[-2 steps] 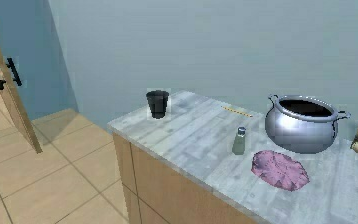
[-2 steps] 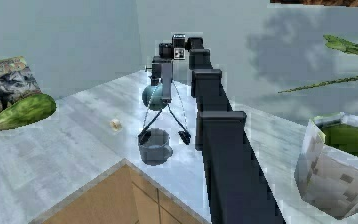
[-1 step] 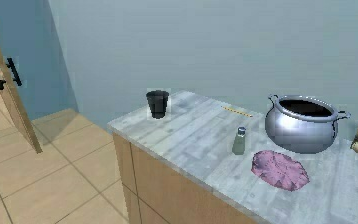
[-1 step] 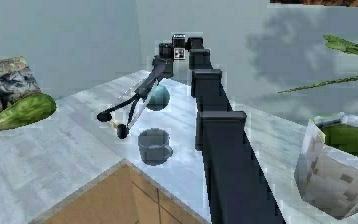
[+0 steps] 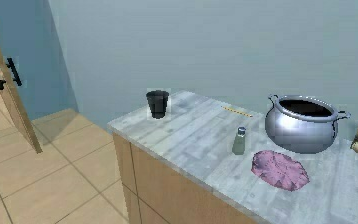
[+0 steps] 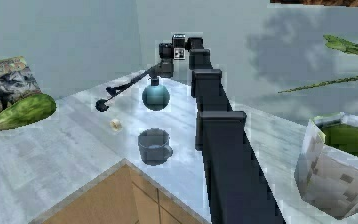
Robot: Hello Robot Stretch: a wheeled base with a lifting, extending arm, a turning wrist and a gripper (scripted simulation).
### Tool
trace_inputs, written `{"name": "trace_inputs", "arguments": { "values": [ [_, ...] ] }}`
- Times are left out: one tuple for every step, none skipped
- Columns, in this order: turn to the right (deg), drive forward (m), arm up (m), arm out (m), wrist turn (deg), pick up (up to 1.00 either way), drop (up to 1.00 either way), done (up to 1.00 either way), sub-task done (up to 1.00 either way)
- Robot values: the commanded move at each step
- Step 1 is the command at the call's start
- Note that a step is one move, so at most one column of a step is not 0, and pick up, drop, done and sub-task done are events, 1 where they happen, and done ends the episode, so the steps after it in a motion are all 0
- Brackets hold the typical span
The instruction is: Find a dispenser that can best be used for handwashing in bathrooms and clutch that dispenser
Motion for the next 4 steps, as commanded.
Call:
{"name": "trace_inputs", "arguments": {
  "values": [
    [0.0,0.0,0.0,0.0,45.0,0.0,0.0,0.0,0.0],
    [0.0,0.0,0.0,0.0,24.0,0.0,0.0,0.0,0.0],
    [0.0,0.0,0.0,0.0,0.0,1.0,0.0,0.0,0.0],
    [0.0,0.0,0.0,0.0,0.0,0.0,0.0,1.0,0.0]
  ]
}}
